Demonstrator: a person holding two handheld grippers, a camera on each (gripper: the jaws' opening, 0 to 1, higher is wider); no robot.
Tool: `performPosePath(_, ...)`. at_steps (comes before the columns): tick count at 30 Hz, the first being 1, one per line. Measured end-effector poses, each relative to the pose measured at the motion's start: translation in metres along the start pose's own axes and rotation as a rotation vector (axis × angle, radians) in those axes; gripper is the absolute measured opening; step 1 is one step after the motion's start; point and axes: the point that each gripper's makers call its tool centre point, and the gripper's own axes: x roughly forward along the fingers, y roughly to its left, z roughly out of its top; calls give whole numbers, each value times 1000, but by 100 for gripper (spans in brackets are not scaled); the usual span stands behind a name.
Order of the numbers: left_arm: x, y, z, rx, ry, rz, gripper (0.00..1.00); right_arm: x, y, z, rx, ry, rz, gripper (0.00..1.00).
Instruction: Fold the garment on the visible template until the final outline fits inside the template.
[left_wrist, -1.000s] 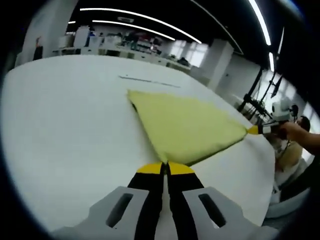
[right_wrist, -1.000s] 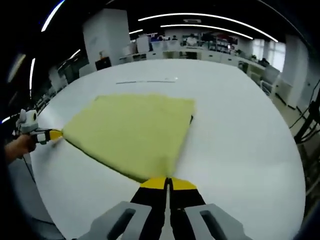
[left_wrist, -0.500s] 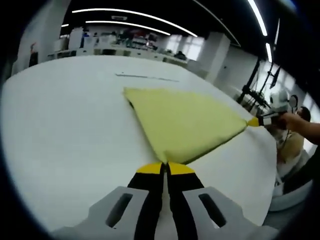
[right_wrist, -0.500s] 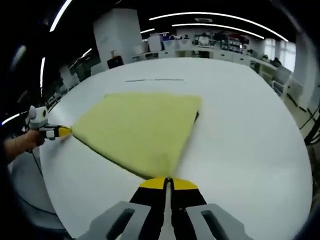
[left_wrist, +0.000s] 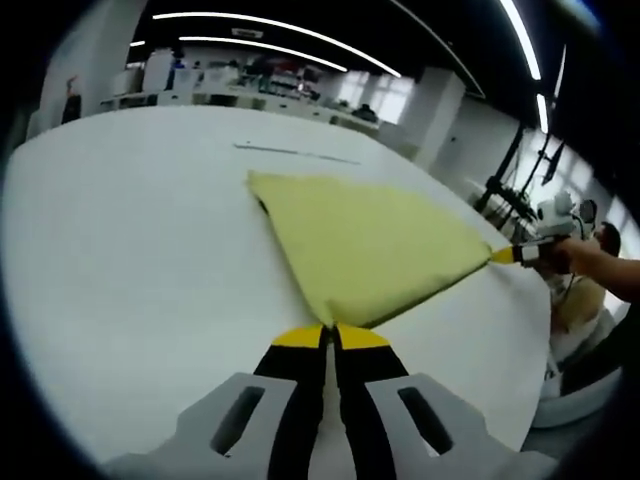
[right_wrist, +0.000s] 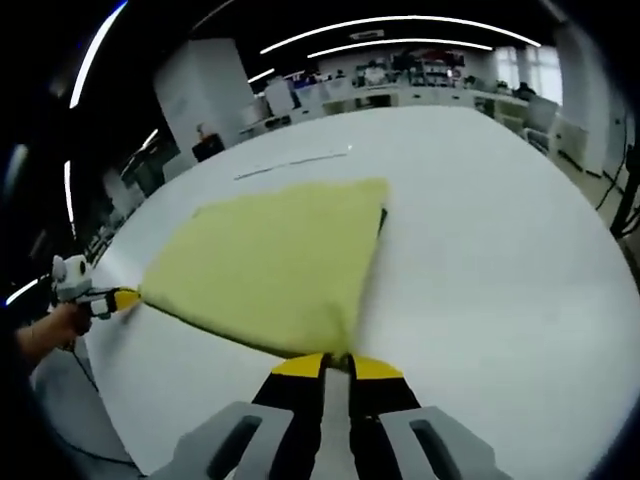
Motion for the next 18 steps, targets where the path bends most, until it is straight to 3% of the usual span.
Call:
performPosePath(6,0,-1,0,0,3,-4,0,2,-2,2,6,-11,-21,0)
performPosePath(10,-1,0,-1,9,12,-9,0,0,-3,2,-149,21,5,0)
performPosePath(13,-1,1,0,20,16,-9,0,-3,-7,8,-202,18,22,0)
performPosePath(15,-1,1,1,36,18,-10,0,-7,-13,13,-282,20,21,0)
performPosePath(18,-1,1,0,42,24,-12,0,-10,-10,15,-282,10,60,0)
